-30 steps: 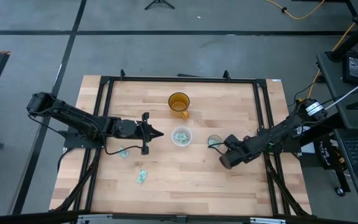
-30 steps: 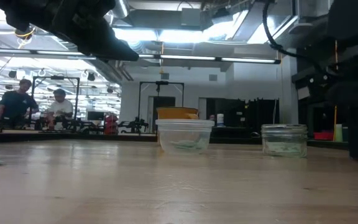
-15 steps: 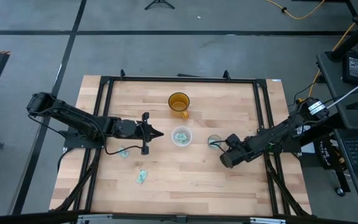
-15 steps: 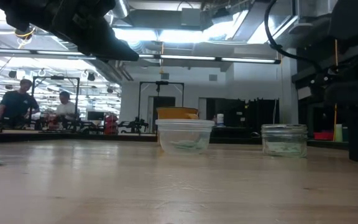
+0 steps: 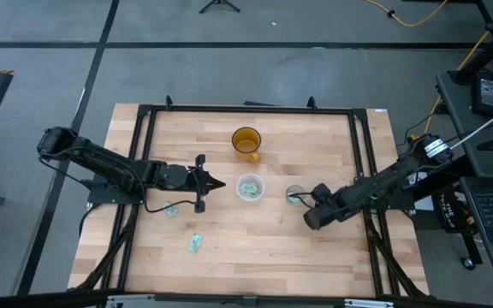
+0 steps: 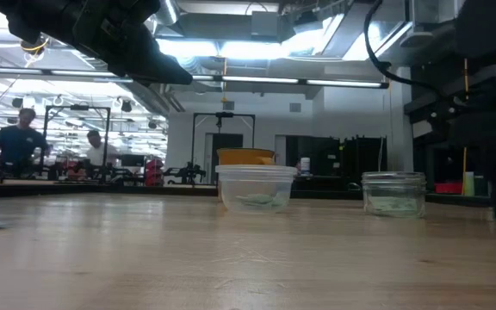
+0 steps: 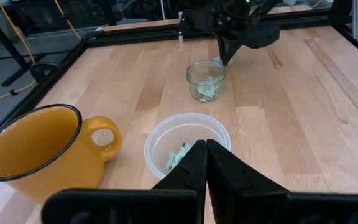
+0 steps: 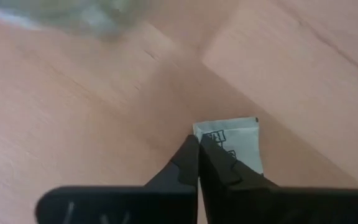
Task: Pick and place Stevia / Truvia into bins
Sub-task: Put the green stevia packet into the glass container
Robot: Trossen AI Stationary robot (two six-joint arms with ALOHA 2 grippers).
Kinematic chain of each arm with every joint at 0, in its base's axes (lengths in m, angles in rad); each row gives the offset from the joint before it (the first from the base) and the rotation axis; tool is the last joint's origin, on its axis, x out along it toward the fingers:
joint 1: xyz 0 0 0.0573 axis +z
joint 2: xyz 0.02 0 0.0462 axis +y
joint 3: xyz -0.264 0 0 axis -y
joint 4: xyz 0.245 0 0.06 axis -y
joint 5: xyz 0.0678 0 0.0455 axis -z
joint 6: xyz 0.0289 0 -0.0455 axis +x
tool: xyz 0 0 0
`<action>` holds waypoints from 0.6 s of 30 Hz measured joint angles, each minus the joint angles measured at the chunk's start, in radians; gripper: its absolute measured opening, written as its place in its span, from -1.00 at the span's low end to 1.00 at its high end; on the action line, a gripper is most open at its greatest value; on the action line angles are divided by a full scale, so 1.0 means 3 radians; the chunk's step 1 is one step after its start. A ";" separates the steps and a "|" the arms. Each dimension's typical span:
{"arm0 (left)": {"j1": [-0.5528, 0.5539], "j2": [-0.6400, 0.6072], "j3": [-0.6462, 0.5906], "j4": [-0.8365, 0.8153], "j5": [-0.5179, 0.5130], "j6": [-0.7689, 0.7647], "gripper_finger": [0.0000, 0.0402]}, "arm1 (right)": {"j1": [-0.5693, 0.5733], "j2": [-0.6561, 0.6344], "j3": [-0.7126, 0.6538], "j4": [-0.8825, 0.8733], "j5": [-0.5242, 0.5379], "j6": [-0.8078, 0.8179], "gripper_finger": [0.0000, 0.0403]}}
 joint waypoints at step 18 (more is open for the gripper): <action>0.0000 0.0001 0.0003 -0.0027 0.0000 0.0004 -0.96 | -0.0001 -0.0215 0.0630 -0.1009 0.0275 -0.0387 -1.00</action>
